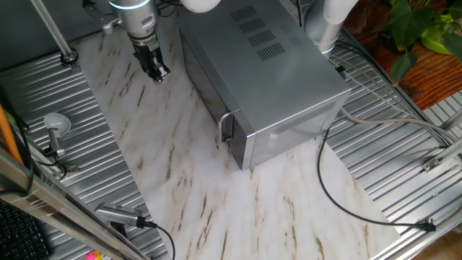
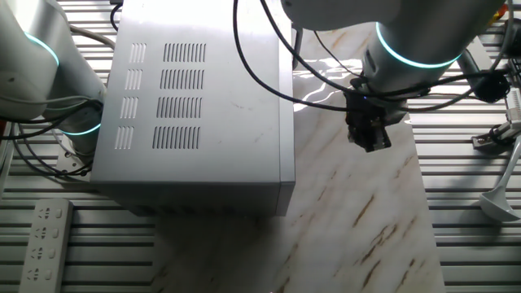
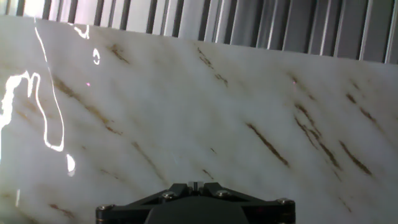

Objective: Open the microwave door

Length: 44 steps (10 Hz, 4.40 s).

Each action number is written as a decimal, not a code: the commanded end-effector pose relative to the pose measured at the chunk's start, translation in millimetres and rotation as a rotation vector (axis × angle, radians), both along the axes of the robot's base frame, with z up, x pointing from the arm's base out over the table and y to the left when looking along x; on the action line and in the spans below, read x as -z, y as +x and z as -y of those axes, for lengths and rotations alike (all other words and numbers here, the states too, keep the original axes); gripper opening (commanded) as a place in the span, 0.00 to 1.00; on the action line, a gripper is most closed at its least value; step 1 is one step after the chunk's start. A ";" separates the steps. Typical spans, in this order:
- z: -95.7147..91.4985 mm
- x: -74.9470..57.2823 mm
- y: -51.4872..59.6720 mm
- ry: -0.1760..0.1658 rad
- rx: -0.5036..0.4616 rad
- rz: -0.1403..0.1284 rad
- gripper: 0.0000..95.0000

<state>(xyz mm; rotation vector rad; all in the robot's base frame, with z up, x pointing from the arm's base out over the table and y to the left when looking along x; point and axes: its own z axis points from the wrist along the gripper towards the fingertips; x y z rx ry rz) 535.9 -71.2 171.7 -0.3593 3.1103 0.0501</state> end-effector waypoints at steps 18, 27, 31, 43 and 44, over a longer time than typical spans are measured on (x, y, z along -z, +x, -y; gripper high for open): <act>-44.9 -27.6 15.3 -0.011 -0.024 -0.021 0.00; -45.8 -27.7 13.9 0.000 -0.042 -0.025 0.00; -108.7 -34.4 -21.5 -0.008 0.038 -0.025 0.00; -164.3 -43.2 -59.2 -0.032 0.080 -0.018 0.00; -164.3 -43.2 -59.2 -0.026 0.080 -0.020 0.00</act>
